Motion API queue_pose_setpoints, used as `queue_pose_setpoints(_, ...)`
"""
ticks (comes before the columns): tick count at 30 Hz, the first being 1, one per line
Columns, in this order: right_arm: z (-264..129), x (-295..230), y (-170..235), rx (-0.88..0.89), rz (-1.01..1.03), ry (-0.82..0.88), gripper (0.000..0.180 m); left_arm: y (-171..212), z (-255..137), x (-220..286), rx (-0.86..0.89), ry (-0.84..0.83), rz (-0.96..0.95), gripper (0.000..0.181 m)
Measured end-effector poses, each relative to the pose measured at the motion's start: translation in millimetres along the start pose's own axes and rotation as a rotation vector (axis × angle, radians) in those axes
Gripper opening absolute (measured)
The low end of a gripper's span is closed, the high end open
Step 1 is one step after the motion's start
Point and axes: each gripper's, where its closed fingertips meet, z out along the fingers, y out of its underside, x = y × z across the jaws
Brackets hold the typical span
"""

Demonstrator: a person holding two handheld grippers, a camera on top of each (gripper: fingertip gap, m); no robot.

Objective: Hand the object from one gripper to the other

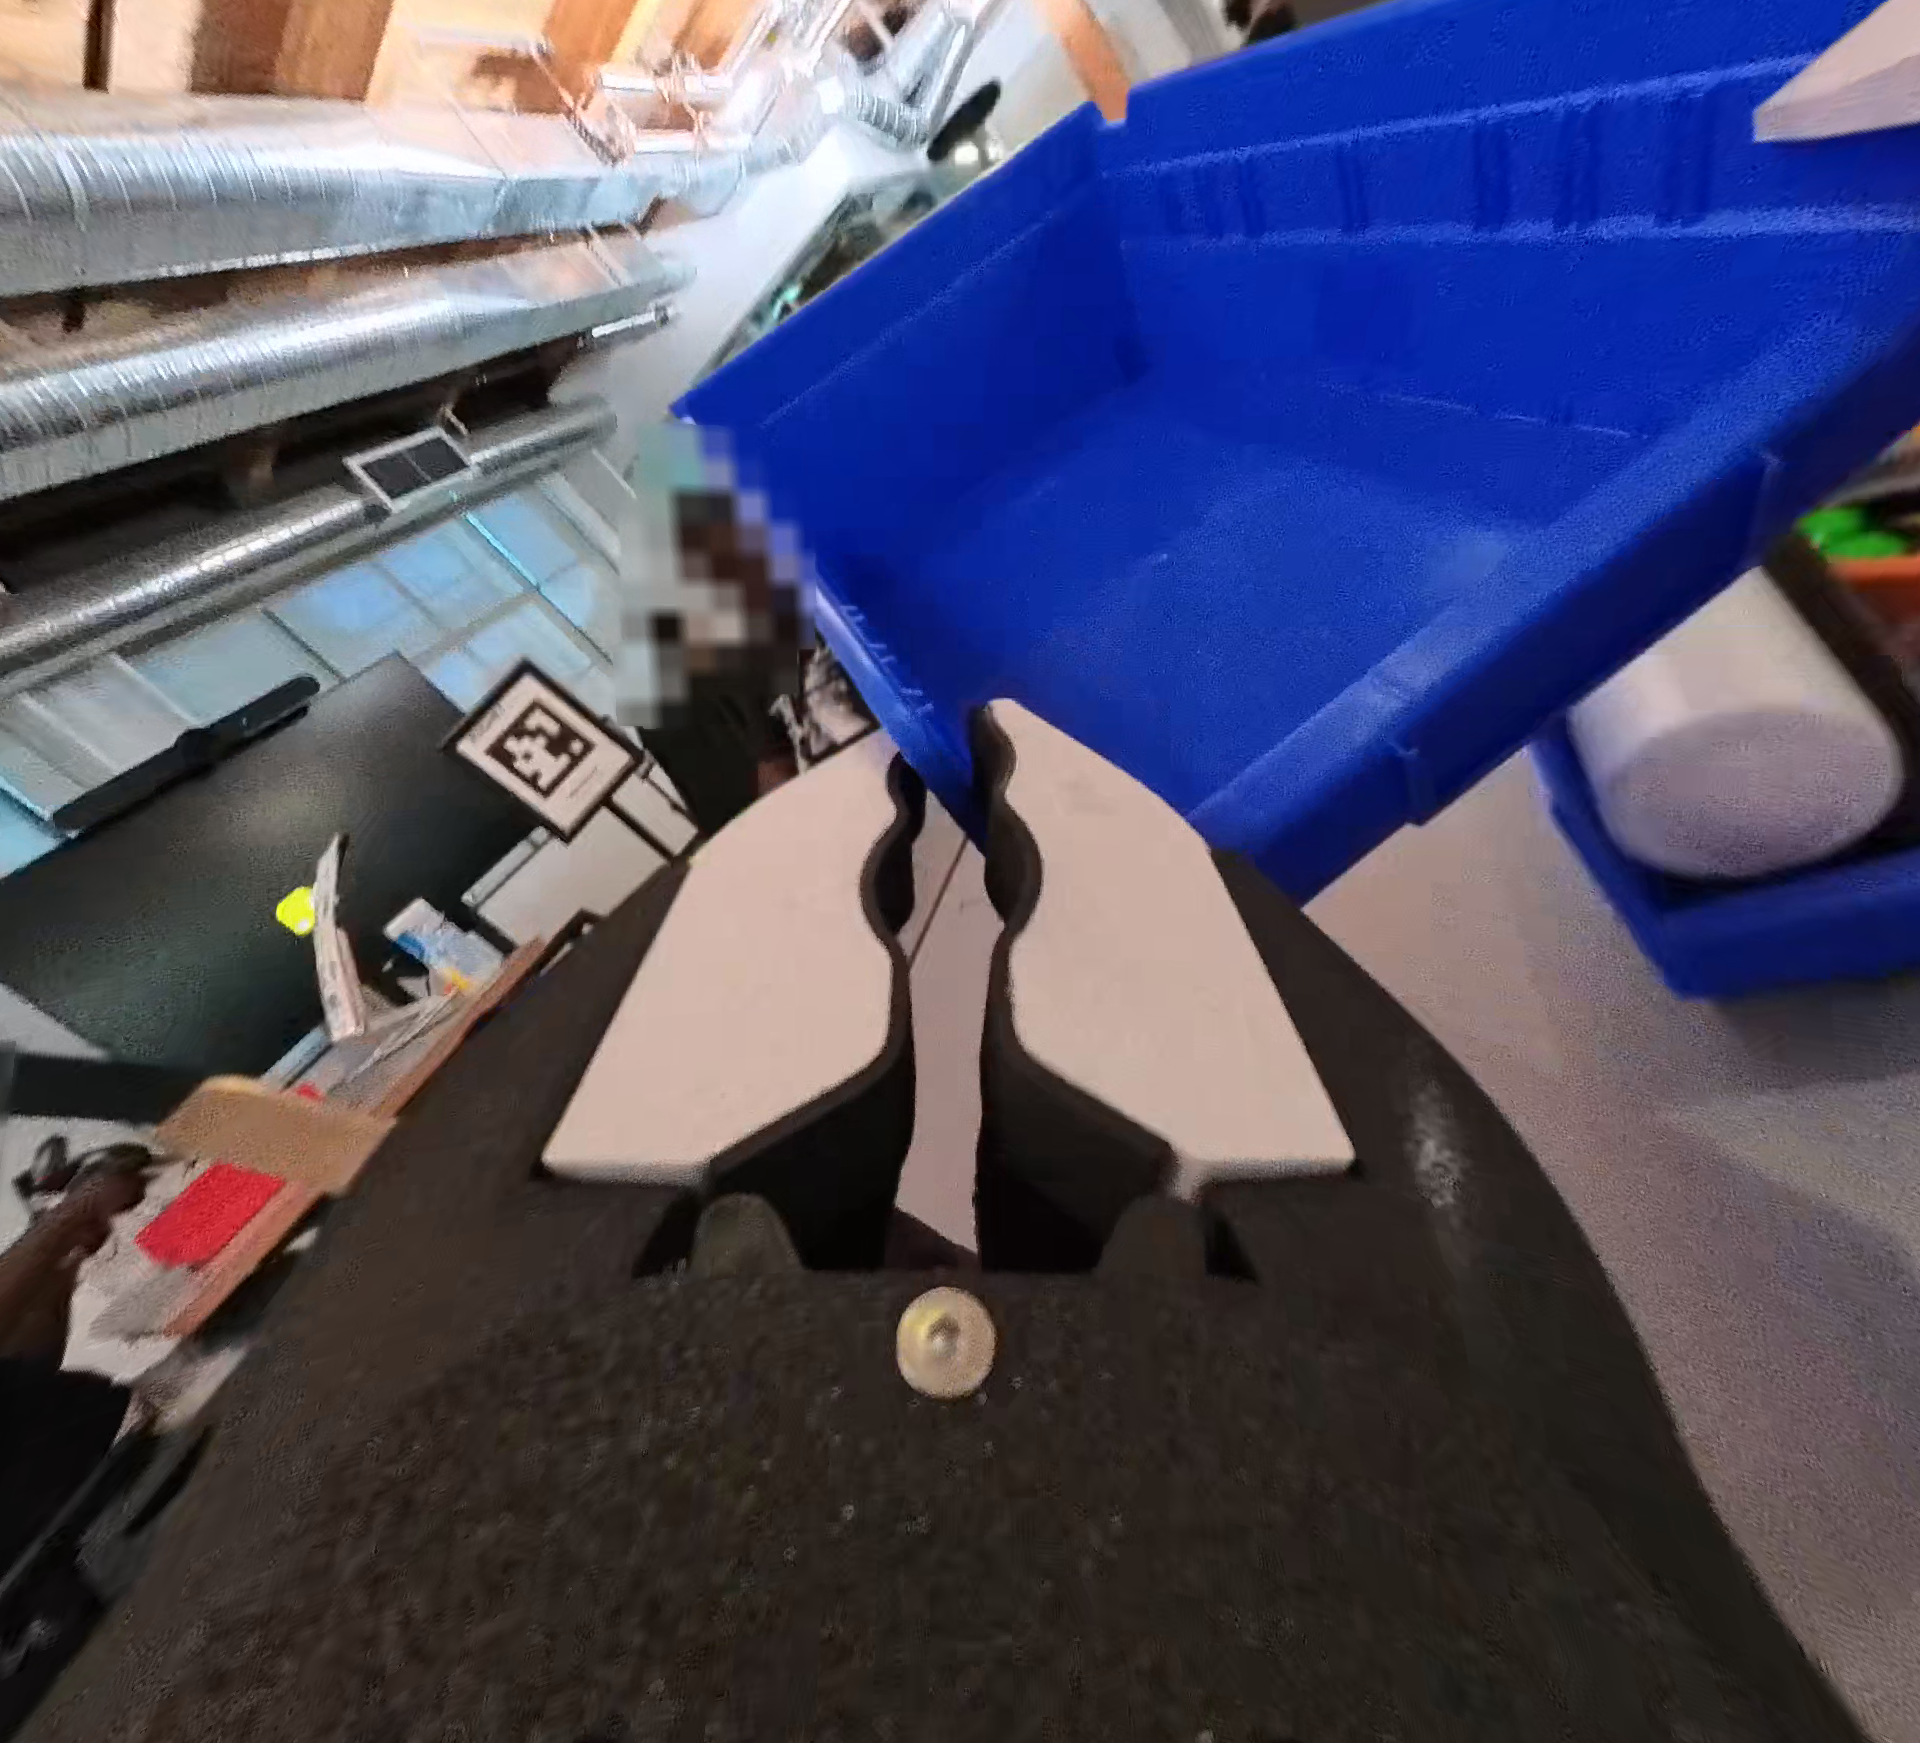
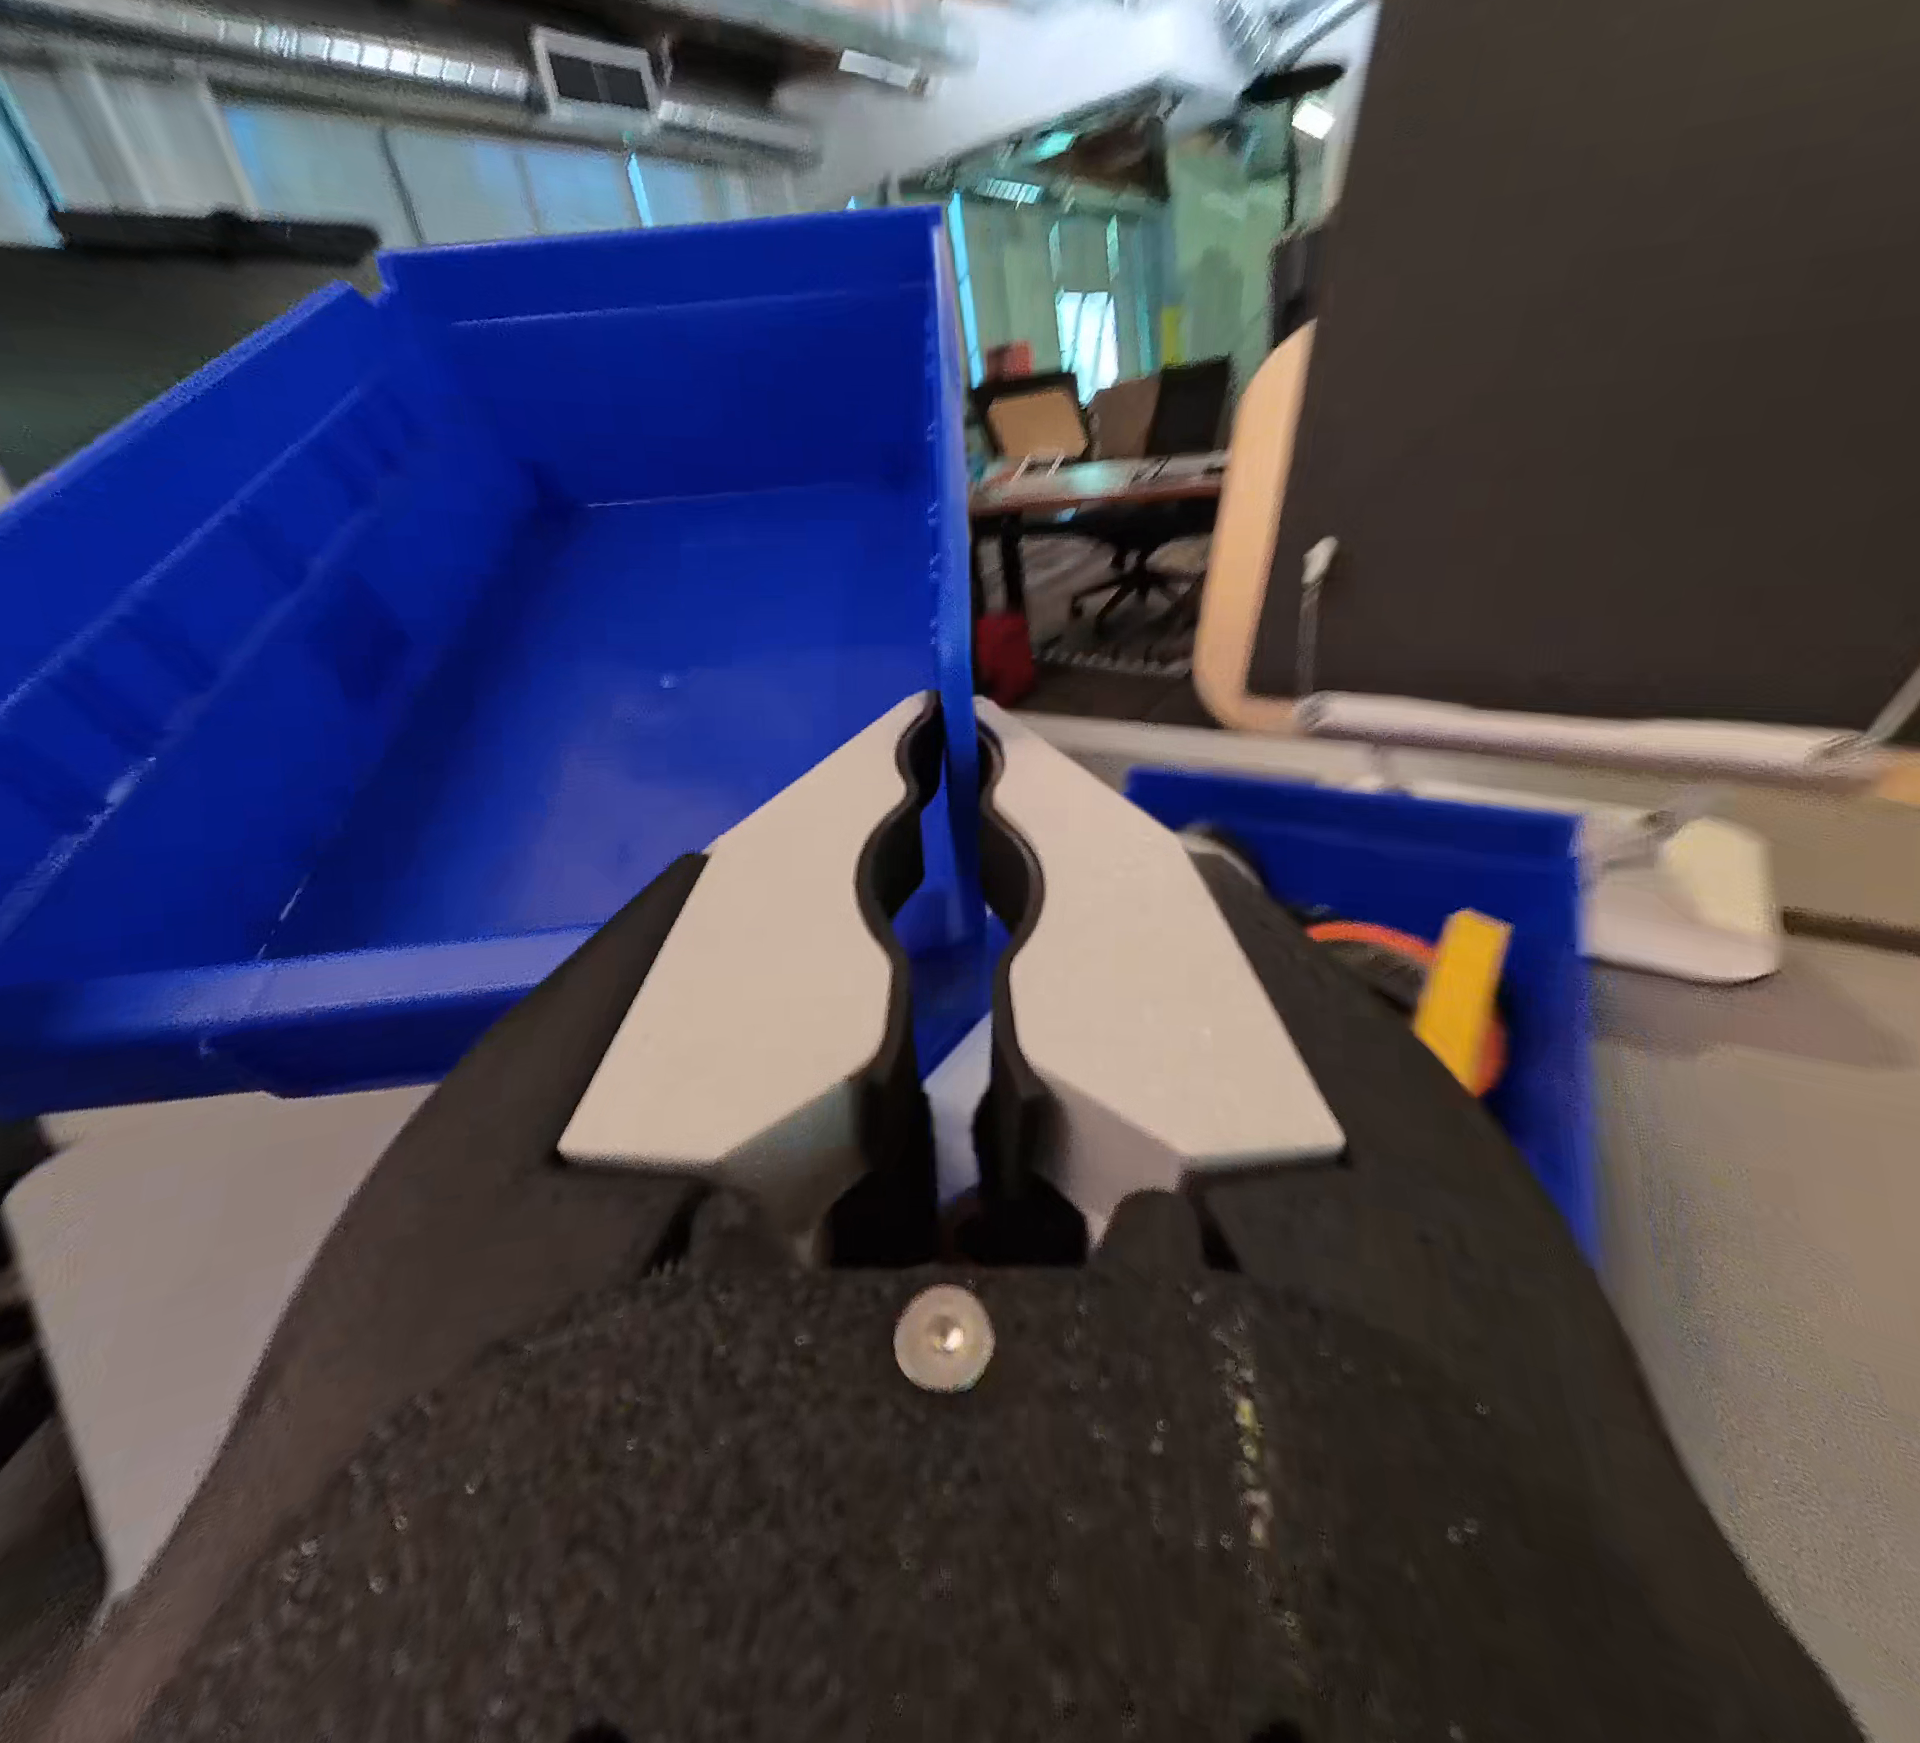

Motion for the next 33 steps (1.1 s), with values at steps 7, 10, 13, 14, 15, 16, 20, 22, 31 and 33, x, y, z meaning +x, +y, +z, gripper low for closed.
queue_pose_setpoints(7,-83.2,146.6,-113.4,0.200,-0.064,0.307,0.003,-160.1,25.8,86.6,0.285,0.129,-0.044,0.008)
queue_pose_setpoints(10,-125.7,230.6,-138.5,0.204,-0.148,0.472,0.003,-215.6,41.0,163.6,0.343,0.228,-0.044,0.008)
queue_pose_setpoints(13,-160.9,320.4,-129.2,0.114,-0.086,0.567,0.003,-253.3,46.4,255.2,0.349,0.347,-0.032,0.009)
queue_pose_setpoints(14,-173.0,348.7,-120.5,0.088,-0.079,0.597,0.003,-260.1,45.7,287.1,0.341,0.395,-0.035,0.010)
queue_pose_setpoints(15,-184.6,374.7,-108.6,0.054,-0.089,0.624,0.003,-263.0,44.7,318.4,0.324,0.444,-0.037,0.010)
queue_pose_setpoints(16,-194.8,398.2,-92.3,0.004,-0.093,0.648,0.003,-262.3,43.2,348.1,0.300,0.487,-0.029,0.010)
queue_pose_setpoints(20,-229.8,462.7,-23.7,-0.226,-0.178,0.752,0.006,-238.1,31.5,444.2,0.165,0.653,-0.034,0.010)
queue_pose_setpoints(22,-243.5,479.4,-0.2,-0.314,-0.156,0.766,0.005,-221.7,22.7,478.0,0.104,0.727,-0.044,0.011)
queue_pose_setpoints(31,-293.6,497.7,79.4,-0.659,0.069,0.849,0.008,-181.7,-22.3,533.1,0.033,0.919,-0.150,0.018)
queue_pose_setpoints(33,-292.7,493.8,80.5,-0.654,0.129,0.842,0.008,-180.2,-23.8,529.7,0.020,0.915,-0.122,0.019)
